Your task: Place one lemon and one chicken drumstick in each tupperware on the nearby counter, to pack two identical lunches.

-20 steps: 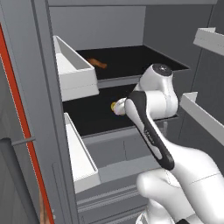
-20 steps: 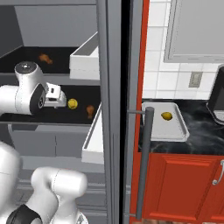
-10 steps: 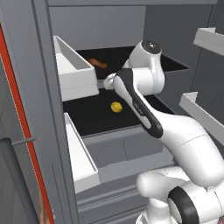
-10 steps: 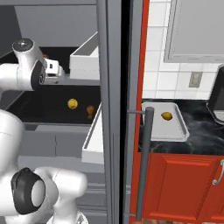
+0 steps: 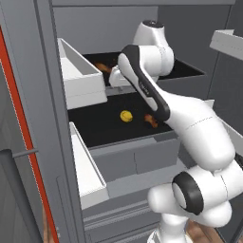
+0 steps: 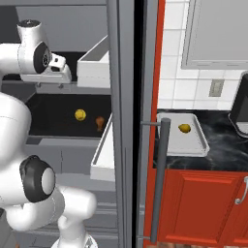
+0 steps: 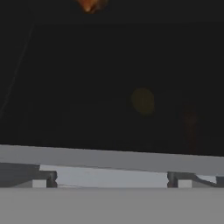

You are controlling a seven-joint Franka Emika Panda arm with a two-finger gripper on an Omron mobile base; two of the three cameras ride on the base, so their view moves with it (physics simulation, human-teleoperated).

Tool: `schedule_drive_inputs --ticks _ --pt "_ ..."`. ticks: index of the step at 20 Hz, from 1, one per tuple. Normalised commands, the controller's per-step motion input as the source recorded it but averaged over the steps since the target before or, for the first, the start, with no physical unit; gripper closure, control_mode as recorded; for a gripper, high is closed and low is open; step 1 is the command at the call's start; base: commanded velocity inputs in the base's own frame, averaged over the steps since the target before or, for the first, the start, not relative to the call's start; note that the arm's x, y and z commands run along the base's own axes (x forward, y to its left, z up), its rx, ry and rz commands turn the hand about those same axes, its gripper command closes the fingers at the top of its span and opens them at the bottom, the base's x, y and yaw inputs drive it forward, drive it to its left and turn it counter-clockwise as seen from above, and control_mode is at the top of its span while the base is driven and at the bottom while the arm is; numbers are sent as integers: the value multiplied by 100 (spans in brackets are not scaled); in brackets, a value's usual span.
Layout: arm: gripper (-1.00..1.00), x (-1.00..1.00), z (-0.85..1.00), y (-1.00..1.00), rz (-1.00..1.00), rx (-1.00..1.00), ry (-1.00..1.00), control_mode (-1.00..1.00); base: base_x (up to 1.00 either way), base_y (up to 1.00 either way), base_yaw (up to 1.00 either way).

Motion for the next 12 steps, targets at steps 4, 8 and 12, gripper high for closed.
schedule_drive_inputs --ticks 4,8,12 --pt "-100 5 76 11 -1 0 -10 -100 0 0 0" --pt "-100 -1 40 9 -2 0 -22 -100 0 0 0" --pt "-100 0 -9 0 0 0 -20 -100 0 0 0"
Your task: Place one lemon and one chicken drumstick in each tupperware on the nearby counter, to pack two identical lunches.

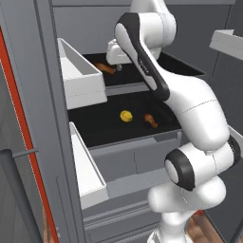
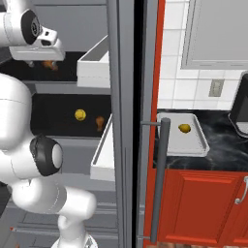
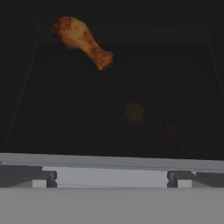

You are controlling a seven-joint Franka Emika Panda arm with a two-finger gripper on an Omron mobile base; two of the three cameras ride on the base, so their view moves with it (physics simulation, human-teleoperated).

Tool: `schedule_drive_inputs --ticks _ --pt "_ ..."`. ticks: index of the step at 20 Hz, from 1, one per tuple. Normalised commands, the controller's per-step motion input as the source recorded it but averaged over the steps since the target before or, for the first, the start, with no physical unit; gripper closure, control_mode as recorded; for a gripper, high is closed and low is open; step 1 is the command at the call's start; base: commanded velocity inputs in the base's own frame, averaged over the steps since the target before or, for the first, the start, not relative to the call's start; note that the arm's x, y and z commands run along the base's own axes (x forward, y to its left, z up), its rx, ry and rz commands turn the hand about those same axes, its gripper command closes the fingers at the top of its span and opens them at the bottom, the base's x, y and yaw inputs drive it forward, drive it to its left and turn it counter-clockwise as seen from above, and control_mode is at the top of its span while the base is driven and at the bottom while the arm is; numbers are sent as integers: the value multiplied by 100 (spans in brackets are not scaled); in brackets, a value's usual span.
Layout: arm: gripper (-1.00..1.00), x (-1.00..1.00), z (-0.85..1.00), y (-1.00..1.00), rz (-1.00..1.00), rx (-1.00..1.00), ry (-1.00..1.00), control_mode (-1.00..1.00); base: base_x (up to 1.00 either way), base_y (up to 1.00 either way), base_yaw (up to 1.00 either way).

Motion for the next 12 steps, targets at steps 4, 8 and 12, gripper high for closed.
schedule_drive_inputs --ticks 4,8,12 --pt "-100 2 -39 0 0 0 -21 -100 0 0 0" --pt "-100 0 -76 0 0 0 -22 -100 0 0 0" --pt "-100 28 -35 0 0 0 -29 -100 0 0 0"
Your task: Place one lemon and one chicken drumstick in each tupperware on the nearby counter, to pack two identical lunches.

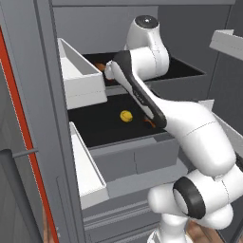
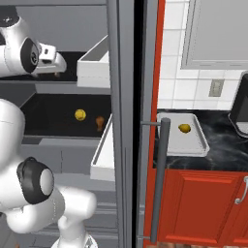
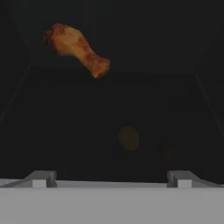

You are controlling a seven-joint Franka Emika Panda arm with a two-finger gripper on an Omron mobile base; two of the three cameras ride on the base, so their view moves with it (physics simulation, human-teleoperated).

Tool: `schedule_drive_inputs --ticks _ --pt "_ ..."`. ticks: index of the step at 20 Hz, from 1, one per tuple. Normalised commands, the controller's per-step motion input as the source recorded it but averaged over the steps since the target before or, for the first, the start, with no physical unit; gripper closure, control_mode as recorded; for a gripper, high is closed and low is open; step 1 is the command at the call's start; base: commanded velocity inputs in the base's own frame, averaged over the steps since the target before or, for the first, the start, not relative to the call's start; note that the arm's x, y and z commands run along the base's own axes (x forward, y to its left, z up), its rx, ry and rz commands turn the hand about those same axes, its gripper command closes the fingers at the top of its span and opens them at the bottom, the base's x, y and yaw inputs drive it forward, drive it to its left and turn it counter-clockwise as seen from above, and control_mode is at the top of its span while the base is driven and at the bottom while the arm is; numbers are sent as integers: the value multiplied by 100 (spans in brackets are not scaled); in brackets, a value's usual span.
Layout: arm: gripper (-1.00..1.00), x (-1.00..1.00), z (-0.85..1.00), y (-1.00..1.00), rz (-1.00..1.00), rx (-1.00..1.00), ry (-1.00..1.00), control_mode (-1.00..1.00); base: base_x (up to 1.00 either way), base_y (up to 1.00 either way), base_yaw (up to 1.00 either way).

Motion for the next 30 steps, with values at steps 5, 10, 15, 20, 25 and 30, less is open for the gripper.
schedule_drive_inputs --ticks 5,10,15,20,25,30 --pt "-100 50 20 0 0 3 -15 -100 0 0 0" --pt "-100 46 46 6 0 3 -7 -100 0 0 0" --pt "-100 42 36 19 0 2 0 -100 0 0 0" --pt "-100 40 -7 23 7 0 9 -100 0 0 0" --pt "-100 62 -27 18 19 0 7 -100 0 0 0" --pt "-100 83 -40 10 21 0 3 -100 0 0 0"
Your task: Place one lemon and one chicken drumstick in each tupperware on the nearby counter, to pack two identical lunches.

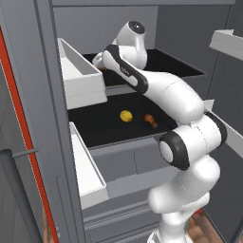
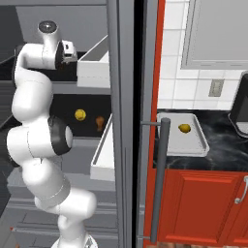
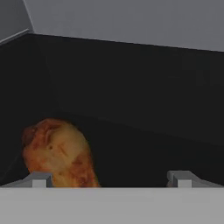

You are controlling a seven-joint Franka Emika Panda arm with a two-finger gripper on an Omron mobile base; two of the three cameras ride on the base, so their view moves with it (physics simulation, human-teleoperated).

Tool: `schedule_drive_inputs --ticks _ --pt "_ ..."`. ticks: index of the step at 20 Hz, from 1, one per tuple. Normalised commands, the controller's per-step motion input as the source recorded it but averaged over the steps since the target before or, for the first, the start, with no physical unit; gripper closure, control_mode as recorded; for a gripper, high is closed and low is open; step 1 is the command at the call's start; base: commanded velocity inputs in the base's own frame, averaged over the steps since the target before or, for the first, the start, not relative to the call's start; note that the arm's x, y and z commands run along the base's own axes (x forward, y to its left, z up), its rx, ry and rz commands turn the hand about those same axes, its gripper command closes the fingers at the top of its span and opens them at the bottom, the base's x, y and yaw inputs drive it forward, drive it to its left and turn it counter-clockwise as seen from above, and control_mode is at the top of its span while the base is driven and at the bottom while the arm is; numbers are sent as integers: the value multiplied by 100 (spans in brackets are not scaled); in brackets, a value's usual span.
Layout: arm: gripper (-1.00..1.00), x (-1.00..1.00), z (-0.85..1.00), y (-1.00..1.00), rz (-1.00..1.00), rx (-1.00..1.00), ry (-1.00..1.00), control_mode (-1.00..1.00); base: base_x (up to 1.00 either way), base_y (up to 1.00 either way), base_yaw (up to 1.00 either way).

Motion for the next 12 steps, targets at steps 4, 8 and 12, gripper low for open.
schedule_drive_inputs --ticks 4,8,12 --pt "100 79 -56 51 15 -1 0 -100 0 0 0" --pt "100 -2 -97 76 1 -16 0 -100 0 0 0" --pt "100 -87 -99 21 -6 -18 0 -100 0 0 0"
